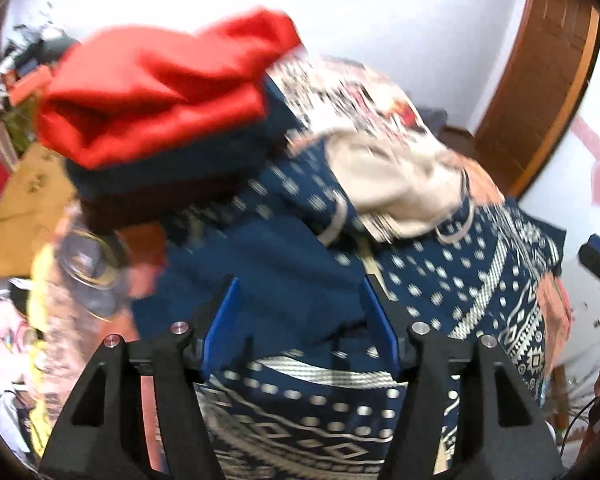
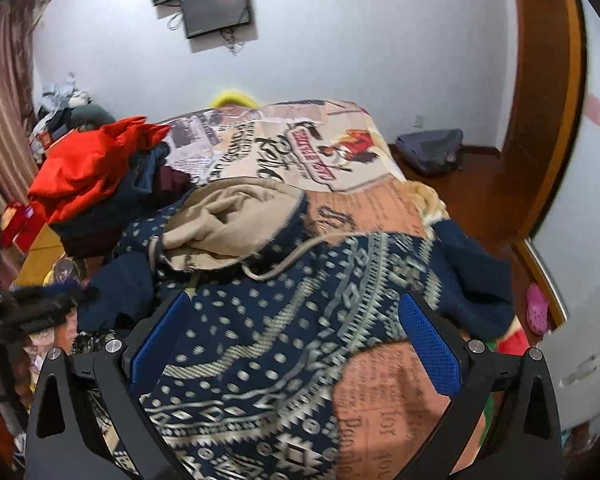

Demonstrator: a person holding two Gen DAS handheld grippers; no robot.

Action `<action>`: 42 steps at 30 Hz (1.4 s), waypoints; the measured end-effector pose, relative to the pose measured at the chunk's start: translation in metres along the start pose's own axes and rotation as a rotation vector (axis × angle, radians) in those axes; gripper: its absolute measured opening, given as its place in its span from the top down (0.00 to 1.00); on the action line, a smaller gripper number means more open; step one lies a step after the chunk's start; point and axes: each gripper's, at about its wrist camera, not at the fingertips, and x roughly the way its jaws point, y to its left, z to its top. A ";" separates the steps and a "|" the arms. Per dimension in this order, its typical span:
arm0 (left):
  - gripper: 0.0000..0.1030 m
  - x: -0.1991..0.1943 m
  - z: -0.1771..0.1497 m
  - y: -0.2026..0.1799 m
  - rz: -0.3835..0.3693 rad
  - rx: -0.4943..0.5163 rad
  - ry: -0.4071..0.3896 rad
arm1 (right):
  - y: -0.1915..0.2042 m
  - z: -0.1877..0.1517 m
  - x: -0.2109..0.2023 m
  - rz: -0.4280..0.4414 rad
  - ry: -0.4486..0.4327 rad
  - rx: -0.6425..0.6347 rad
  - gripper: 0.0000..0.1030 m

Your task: Fold large clothes

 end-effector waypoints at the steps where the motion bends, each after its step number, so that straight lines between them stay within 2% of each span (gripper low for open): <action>1: 0.37 -0.011 0.002 0.009 0.021 0.000 -0.027 | 0.007 0.002 0.001 0.005 -0.004 -0.017 0.00; 3: 0.31 -0.023 0.009 0.021 0.051 0.001 -0.061 | 0.026 0.007 0.003 0.019 -0.014 -0.070 0.00; 6: 0.08 -0.046 0.008 0.052 0.104 -0.027 -0.128 | 0.052 0.011 0.008 0.044 -0.021 -0.145 0.00; 7: 0.06 -0.054 0.005 0.066 0.137 -0.045 -0.157 | 0.060 0.012 0.009 0.055 -0.019 -0.170 0.00; 9: 0.06 -0.062 0.001 0.087 0.185 -0.072 -0.174 | 0.086 0.015 0.019 0.117 0.014 -0.243 0.00; 12: 0.06 -0.064 -0.007 0.116 0.227 -0.102 -0.158 | 0.123 0.012 0.035 0.192 0.065 -0.329 0.00; 17: 0.06 -0.059 -0.029 0.155 0.303 -0.109 -0.111 | 0.179 -0.002 0.059 0.246 0.129 -0.495 0.00; 21: 0.06 -0.051 -0.046 0.175 0.302 -0.128 -0.075 | 0.228 -0.020 0.088 0.269 0.195 -0.638 0.02; 27: 0.06 -0.036 -0.067 0.192 0.280 -0.168 -0.034 | 0.278 -0.046 0.130 0.300 0.293 -0.798 0.04; 30: 0.06 -0.026 -0.074 0.198 0.282 -0.176 -0.014 | 0.295 -0.056 0.155 0.304 0.376 -0.833 0.17; 35: 0.06 -0.012 -0.081 0.202 0.281 -0.171 0.024 | 0.305 -0.071 0.186 0.301 0.473 -0.845 0.18; 36: 0.06 -0.011 -0.082 0.203 0.281 -0.171 0.026 | 0.305 -0.074 0.190 0.295 0.480 -0.848 0.21; 38: 0.06 -0.009 -0.084 0.203 0.285 -0.172 0.028 | 0.305 -0.077 0.190 0.277 0.447 -0.869 0.37; 40: 0.06 -0.009 -0.084 0.203 0.276 -0.175 0.027 | 0.305 -0.075 0.186 0.276 0.416 -0.883 0.71; 42: 0.06 -0.010 -0.084 0.203 0.275 -0.174 0.027 | 0.300 -0.066 0.177 0.303 0.391 -0.845 0.88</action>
